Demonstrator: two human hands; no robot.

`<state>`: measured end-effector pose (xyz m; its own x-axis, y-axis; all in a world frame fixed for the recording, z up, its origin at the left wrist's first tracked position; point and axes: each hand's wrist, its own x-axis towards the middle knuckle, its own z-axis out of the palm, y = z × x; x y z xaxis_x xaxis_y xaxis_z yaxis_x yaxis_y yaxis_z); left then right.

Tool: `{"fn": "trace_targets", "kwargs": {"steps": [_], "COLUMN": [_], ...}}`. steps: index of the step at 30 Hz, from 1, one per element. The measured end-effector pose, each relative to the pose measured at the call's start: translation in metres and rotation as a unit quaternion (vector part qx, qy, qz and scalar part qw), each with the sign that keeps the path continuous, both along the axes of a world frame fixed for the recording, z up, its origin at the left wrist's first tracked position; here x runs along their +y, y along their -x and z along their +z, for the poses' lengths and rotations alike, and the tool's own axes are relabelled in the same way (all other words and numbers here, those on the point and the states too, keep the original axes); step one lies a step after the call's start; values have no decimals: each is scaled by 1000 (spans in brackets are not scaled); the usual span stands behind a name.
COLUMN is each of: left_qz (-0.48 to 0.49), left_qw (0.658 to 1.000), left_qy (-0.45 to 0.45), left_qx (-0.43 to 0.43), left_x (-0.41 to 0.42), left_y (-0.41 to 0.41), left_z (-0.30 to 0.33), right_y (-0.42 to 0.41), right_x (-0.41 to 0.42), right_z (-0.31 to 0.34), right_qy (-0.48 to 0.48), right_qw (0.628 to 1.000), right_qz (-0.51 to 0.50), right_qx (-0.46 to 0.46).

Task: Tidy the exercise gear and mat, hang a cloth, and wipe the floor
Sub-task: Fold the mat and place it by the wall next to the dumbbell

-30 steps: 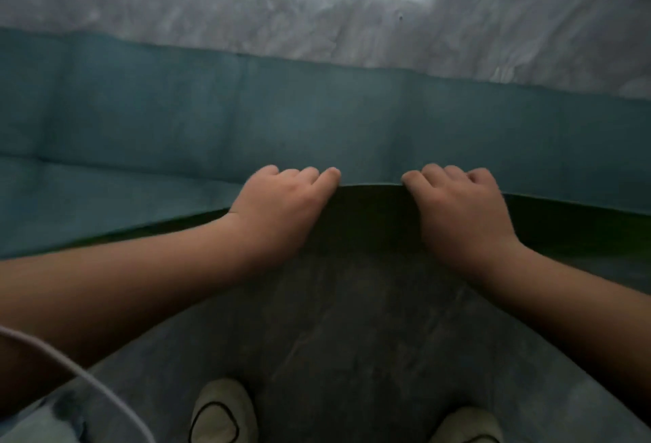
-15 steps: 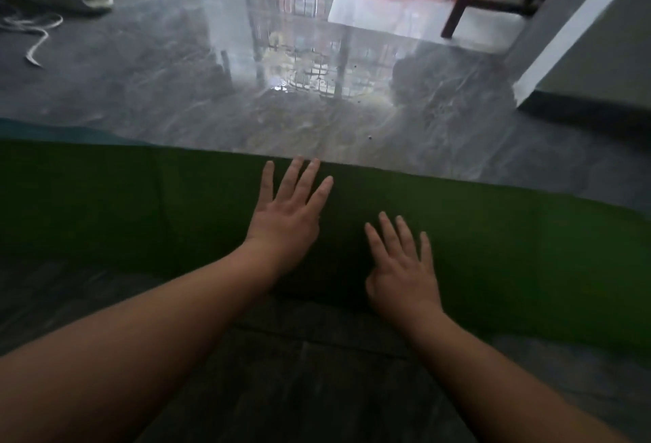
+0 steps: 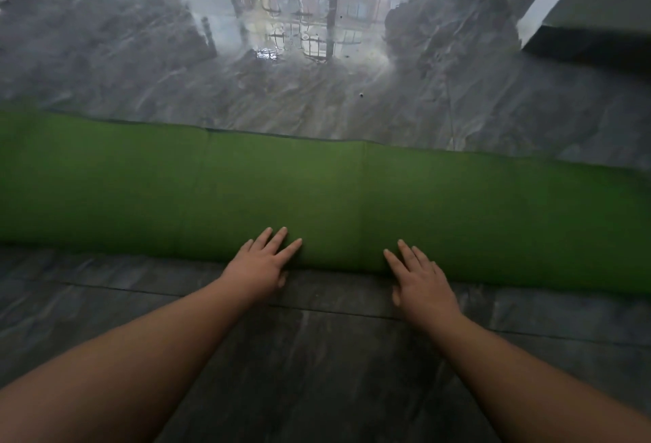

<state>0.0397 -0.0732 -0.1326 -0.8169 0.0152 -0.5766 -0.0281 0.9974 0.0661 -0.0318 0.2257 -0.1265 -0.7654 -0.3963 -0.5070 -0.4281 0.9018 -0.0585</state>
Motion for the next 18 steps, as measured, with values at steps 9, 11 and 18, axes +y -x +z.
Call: {"fn": "trace_targets", "kwargs": {"steps": [9,11,18], "left_qz": [1,1,-3], "left_qw": [1000,1000,1000], "left_qy": [0,-1,8], "left_qx": [-16,-12,-12], "left_x": [-4,-3,-1], "left_y": [5,5,9], "left_z": [-13,-9,-5], "right_y": [14,15,22], "right_x": [-15,-16,-35], "right_z": [-12,-15,-10], "right_qy": [1,-8,-28], "right_qw": [998,998,984], "right_qz": [59,63,176], "right_qx": [20,14,15]}}
